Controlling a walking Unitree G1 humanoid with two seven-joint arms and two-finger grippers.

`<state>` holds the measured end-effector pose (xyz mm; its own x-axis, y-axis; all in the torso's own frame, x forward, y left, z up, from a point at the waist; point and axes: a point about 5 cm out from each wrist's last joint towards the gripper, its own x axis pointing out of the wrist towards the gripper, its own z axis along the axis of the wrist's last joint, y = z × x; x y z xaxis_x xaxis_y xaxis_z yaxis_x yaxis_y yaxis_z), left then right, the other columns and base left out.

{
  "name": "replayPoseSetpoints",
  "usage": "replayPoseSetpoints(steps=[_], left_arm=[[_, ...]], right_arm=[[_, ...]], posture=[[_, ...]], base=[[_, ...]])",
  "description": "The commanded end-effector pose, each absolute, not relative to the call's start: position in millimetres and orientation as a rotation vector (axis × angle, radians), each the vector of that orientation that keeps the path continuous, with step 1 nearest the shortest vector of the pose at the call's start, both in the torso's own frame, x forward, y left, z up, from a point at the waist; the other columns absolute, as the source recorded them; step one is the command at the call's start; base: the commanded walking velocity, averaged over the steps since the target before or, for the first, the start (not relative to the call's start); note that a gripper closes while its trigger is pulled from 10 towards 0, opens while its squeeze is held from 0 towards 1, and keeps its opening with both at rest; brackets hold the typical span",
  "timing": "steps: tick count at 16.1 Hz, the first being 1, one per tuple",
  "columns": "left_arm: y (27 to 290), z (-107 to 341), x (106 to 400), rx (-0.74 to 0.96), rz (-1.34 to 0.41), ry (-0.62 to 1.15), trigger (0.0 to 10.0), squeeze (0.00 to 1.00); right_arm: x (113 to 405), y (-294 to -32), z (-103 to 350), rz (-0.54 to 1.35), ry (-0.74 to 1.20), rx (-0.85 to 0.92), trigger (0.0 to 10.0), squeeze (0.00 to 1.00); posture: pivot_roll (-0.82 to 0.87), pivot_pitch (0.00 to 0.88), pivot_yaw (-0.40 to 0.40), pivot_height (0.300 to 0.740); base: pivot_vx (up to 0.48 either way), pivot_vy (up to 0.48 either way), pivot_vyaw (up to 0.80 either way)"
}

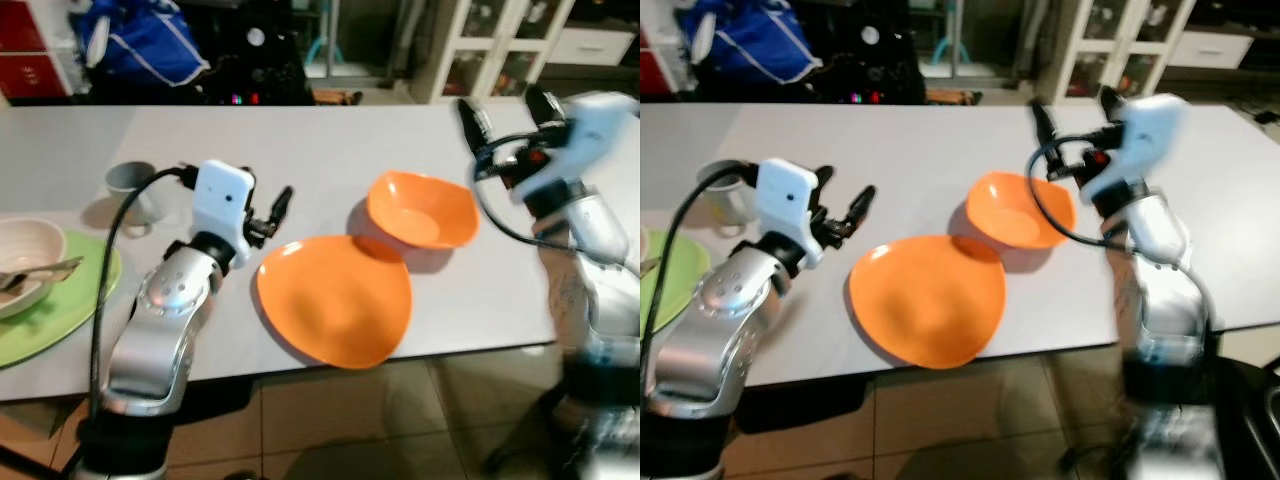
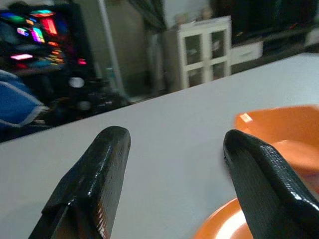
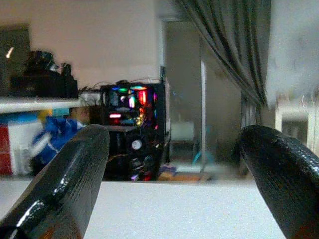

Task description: Setting the table

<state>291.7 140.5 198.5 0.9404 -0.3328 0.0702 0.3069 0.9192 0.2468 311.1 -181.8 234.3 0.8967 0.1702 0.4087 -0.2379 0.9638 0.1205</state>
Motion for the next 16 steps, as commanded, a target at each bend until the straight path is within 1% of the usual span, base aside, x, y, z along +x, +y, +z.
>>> replayPoseSetpoints(steps=[1, 2, 3, 4, 6, 9, 11, 12, 16], left_arm=[[131.3, 202.7, 287.9, 0.259, -0.355, -0.131, 10.0, 0.00], [129.3, 202.5, 286.9, 0.253, -0.362, -0.129, 10.0, 0.00], [123.5, 202.2, 286.4, 0.239, -0.381, -0.126, 10.0, 0.00], [121.4, 202.8, 287.2, 0.237, -0.384, -0.129, 10.0, 0.00], [122.9, 206.6, 290.2, 0.238, -0.357, -0.141, 10.0, 0.00], [127.6, 208.3, 291.0, 0.228, -0.338, -0.148, 10.0, 0.00], [128.5, 207.7, 285.4, 0.217, -0.332, -0.150, 10.0, 0.00], [130.1, 206.7, 282.6, 0.212, -0.328, -0.148, 10.0, 0.00], [134.4, 203.3, 277.0, 0.227, -0.306, -0.131, 10.0, 0.00]], right_arm=[[301.2, -181.2, 225.9, 0.144, -0.350, 0.255, 10.0, 0.00], [296.8, -178.3, 222.0, 0.134, -0.330, 0.273, 10.0, 0.00], [287.7, -168.7, 206.4, 0.123, -0.255, 0.289, 10.0, 0.00], [284.7, -162.3, 197.8, 0.130, -0.218, 0.301, 10.0, 0.00], [278.7, -147.5, 183.7, 0.140, -0.119, 0.310, 10.0, 0.00], [278.1, -144.4, 181.0, 0.161, -0.083, 0.257, 10.0, 0.00], [275.6, -139.3, 172.6, 0.219, -0.044, 0.212, 10.0, 0.00], [275.1, -136.0, 170.5, 0.240, -0.033, 0.202, 10.0, 0.00], [270.6, -130.3, 164.0, 0.288, -0.018, 0.200, 10.0, 0.00]], posture=[[-0.03, 0.000, 0.018, 0.740], [-0.03, 0.000, 0.023, 0.740], [-0.03, 0.000, 0.026, 0.740], [-0.03, 0.000, 0.024, 0.740], [-0.01, 0.000, 0.013, 0.740], [0.00, 0.000, 0.008, 0.740], [0.01, 0.000, -0.002, 0.740], [0.00, 0.000, 0.006, 0.740], [0.03, 0.000, -0.011, 0.740]], base=[[0.000, 0.000, 0.00], [0.000, 0.000, 0.00], [0.000, 0.000, 0.00], [0.000, 0.000, 0.00], [0.000, 0.000, 0.00], [0.000, 0.000, 0.00], [0.000, 0.000, 0.00], [0.000, 0.000, 0.00], [0.000, 0.261, 0.00]])
